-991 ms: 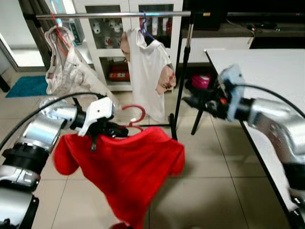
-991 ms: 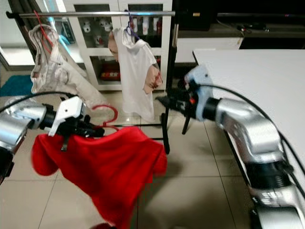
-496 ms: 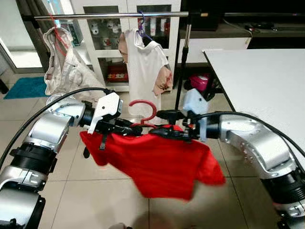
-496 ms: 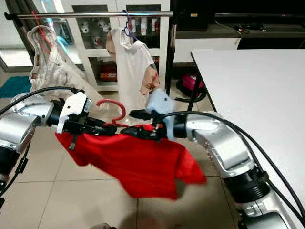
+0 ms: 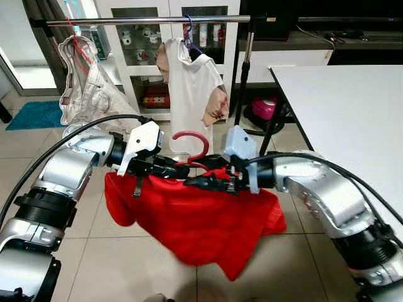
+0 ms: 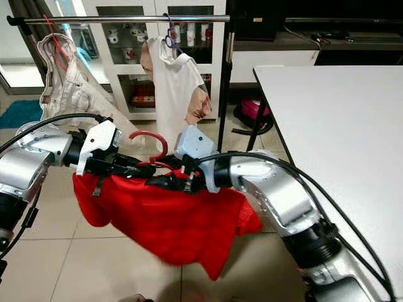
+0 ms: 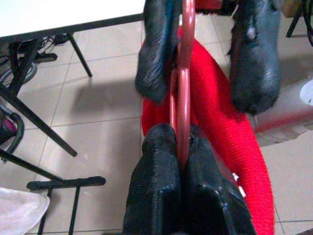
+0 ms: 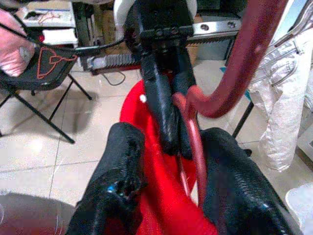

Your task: Hang hanger

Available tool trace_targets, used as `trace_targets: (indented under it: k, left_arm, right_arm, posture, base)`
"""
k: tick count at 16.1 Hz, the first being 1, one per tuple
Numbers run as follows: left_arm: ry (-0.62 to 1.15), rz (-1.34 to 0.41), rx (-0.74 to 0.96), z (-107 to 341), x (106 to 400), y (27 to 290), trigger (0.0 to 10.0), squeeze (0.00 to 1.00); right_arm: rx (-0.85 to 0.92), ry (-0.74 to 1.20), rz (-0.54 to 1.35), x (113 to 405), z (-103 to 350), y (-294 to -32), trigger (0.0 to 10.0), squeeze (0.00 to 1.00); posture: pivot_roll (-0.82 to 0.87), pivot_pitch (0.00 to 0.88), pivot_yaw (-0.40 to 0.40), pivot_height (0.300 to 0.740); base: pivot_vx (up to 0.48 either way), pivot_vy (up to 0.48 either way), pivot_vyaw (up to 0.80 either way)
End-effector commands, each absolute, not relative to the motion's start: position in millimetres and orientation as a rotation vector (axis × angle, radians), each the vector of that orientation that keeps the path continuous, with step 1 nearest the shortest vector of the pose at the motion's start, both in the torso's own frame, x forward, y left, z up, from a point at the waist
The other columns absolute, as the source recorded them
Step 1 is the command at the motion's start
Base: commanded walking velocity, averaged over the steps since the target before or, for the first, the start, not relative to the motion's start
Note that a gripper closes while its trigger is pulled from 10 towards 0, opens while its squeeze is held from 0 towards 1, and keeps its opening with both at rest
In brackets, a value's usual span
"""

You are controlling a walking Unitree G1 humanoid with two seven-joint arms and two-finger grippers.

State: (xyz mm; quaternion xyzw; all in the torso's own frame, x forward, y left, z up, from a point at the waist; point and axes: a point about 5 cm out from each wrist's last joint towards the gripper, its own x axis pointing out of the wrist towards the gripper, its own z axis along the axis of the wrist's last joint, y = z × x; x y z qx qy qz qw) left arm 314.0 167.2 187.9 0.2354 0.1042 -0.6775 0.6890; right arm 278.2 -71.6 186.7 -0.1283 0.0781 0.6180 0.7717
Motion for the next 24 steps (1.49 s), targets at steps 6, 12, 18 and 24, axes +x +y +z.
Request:
trace_targets:
  k: [6,12,18,24]
  left_arm:
    - [0.159,-1.508,0.559,203.8,317.5,161.3,0.0,0.00]
    - [0.131,-1.463,0.580,210.7,322.3,165.2,0.0,0.00]
    - [0.076,-1.394,0.598,216.8,328.0,170.9,3.1,0.00]
    - [0.058,-1.478,0.499,225.9,319.9,176.0,10.0,1.00]
  right_arm:
    - [-0.257,0.159,1.351,279.7,186.7,-64.3,0.0,0.00]
    - [-0.238,0.195,1.388,278.0,181.8,-66.2,0.0,0.00]
    - [-0.221,0.202,1.461,271.2,177.3,-67.9,0.0,0.00]
    - [-0.227,0.259,1.416,271.0,165.8,-82.9,0.0,0.00]
  posture:
    - [-0.14,0.000,0.035,0.740]
    - [-0.12,0.000,0.023,0.740]
    - [-0.13,0.000,0.033,0.740]
    - [-0.12,0.000,0.038,0.740]
  base:
    - [0.000,0.000,0.00]
    - [0.000,0.000,0.00]
    - [0.000,0.000,0.00]
    - [0.000,0.000,0.00]
